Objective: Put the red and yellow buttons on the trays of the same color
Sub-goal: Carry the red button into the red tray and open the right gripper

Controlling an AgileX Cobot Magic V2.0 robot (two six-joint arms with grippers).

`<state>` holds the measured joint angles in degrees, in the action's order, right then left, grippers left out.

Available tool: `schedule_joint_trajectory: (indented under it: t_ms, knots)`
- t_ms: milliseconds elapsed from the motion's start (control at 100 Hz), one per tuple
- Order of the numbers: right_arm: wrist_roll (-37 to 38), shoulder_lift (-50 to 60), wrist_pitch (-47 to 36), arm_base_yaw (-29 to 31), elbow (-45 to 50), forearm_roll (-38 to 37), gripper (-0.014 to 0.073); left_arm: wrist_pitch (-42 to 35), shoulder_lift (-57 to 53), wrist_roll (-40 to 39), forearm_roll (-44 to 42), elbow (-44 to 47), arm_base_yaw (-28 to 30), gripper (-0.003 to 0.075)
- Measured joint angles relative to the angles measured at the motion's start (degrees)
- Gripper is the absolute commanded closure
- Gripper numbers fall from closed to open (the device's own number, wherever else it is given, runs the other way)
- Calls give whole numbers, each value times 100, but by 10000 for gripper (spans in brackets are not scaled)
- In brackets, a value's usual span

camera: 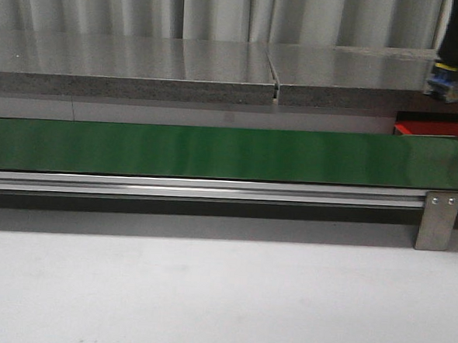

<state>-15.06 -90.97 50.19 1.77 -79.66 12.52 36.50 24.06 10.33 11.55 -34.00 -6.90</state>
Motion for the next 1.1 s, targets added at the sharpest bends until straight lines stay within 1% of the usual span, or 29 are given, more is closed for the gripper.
schedule_joint_trajectory:
  t_ms: [240,520,690,810,1100]
  knots:
    - [27,122,-326,1037,505,-22,506,0,0,0,0,0,0,739]
    - [27,72,-1018,1813,756,-22,506,0,0,0,0,0,0,739]
    - [50,-273,-1311,2013,756,44,506,0,0,0,0,0,0,739]
    - [74,-536,-1636,2024,756,115,506,0,0,0,0,0,0,739]
    - [74,-930,-2495,2024,756,570,506,0,0,0,0,0,0,739]
